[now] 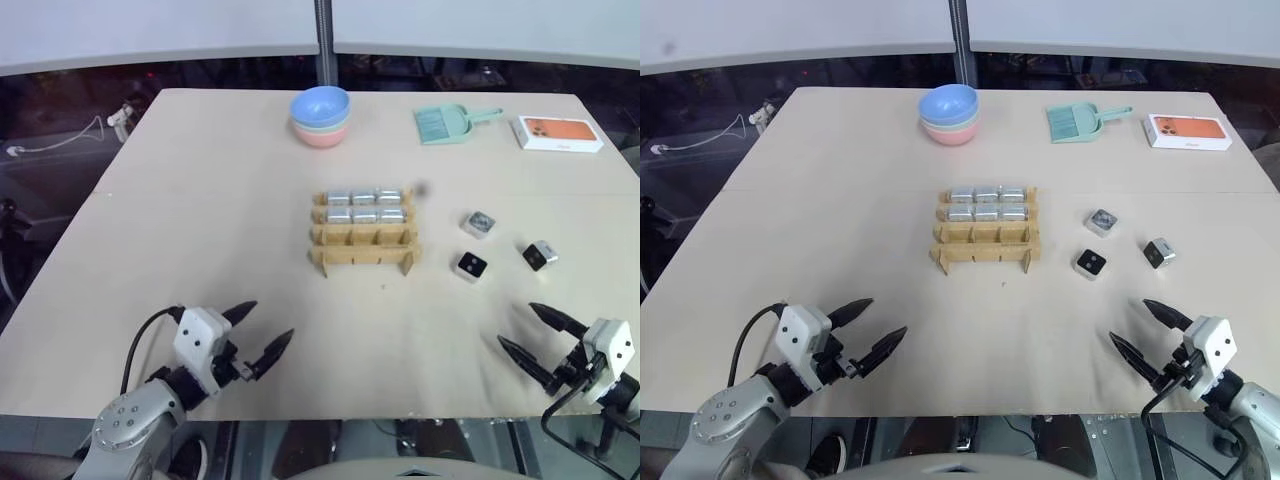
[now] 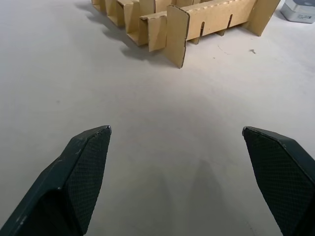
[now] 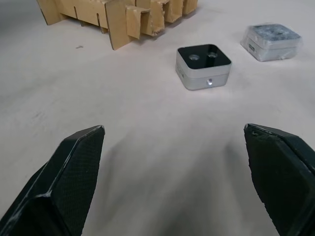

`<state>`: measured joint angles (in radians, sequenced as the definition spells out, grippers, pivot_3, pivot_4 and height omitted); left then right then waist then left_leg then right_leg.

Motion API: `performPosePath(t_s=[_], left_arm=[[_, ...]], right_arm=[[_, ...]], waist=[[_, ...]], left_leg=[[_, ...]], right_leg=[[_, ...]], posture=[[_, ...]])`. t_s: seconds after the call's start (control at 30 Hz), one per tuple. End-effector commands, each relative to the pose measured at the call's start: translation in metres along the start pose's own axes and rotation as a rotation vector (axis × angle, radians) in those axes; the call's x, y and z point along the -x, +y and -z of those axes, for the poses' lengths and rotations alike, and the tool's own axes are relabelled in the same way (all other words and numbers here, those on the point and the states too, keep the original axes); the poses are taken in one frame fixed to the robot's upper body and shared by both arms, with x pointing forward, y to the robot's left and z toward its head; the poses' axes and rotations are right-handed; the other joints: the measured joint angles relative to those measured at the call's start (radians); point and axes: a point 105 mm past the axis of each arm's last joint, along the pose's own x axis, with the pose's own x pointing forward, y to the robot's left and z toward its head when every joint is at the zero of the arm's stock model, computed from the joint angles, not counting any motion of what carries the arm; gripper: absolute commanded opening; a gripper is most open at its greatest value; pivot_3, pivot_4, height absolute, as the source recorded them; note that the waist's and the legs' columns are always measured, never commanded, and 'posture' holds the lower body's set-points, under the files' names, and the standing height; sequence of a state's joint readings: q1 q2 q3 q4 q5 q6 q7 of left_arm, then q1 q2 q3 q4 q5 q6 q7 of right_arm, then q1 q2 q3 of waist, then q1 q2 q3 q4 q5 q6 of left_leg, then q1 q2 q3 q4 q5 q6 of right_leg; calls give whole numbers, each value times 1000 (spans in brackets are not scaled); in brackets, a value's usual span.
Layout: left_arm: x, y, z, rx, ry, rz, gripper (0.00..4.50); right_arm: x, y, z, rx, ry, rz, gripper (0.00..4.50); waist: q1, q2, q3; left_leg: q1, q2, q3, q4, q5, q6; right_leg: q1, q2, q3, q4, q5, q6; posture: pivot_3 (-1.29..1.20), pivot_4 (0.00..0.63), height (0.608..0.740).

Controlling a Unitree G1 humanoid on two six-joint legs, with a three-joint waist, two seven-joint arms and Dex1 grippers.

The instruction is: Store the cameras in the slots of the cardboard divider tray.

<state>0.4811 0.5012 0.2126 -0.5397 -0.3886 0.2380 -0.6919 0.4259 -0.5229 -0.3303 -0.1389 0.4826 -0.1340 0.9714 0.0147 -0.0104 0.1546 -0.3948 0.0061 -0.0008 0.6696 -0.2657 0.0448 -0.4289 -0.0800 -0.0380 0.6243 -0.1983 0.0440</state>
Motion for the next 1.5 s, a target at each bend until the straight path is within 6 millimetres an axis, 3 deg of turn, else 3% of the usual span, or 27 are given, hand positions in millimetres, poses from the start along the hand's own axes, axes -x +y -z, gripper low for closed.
performPosePath(t_s=[0.03,0.13,0.23,0.43,0.6,0.7,0.83,1.03,1.13,1.33,1.5], left_arm=[[-1,-5,-11,-28,-39,24,4442],[-1,-14,-15,11,-39,97,4442],[1,-33,-42,-70,-69,312,4442],[-10,-29,-96,-212,-100,464,4442],[-15,-23,-124,-312,-81,520,4442],[-18,-17,-132,-335,-84,507,4442],[-17,-18,-127,-343,-49,531,4442],[-17,-15,-132,-350,-64,521,4442],[-16,-16,-131,-347,-63,525,4500],[-13,-18,-130,-328,-67,541,4500],[-12,-15,-126,-327,-55,535,4500]], right_arm=[[2,-3,-3,18,-19,16,4500],[3,-9,-3,23,-17,57,4500],[4,-36,-5,113,2,202,4500],[0,-75,1,-16,19,487,4500],[-19,-87,-11,-32,-10,520,4500],[-29,-93,-19,-79,-47,526,4500],[-42,-93,-26,-73,-61,478,4500],[-48,-94,-30,-74,-56,433,4500],[-47,-96,-32,-77,-58,425,3695],[-46,-99,-34,-55,-51,425,736],[-46,-98,-34,-38,-41,415,676]], waist=[[0,0,0],[0,0,0],[0,-1,1],[2,4,1],[-7,7,4],[-7,7,4],[-6,7,5],[-2,7,5],[-3,7,5],[-4,7,5],[-4,6,5]], left_leg=[[0,0,0,0,0,0],[0,0,0,0,0,0],[0,0,0,0,0,0],[1,0,1,2,0,0],[1,-1,3,1,0,0],[1,-1,4,1,0,0],[1,-1,3,1,0,0],[1,-1,3,1,0,0],[1,-1,4,1,0,0],[2,-1,6,1,0,0],[3,-1,8,1,0,0]], right_leg=[[0,0,0,0,0,0],[0,0,0,0,0,0],[0,0,0,1,0,0],[0,1,2,3,0,0],[-1,4,7,3,1,-1],[-1,6,10,3,1,-1],[-1,10,14,3,1,-1],[-1,10,16,3,1,-1],[0,10,18,3,1,-1],[-1,11,21,3,1,-1],[-1,13,23,3,1,-1]], posture=[[0,150,740],[0,150,740],[0,150,740],[0,150,740],[0,150,740],[0,150,740],[0,150,740],[0,150,740],[0,150,740],[0,150,740],[0,150,740]])
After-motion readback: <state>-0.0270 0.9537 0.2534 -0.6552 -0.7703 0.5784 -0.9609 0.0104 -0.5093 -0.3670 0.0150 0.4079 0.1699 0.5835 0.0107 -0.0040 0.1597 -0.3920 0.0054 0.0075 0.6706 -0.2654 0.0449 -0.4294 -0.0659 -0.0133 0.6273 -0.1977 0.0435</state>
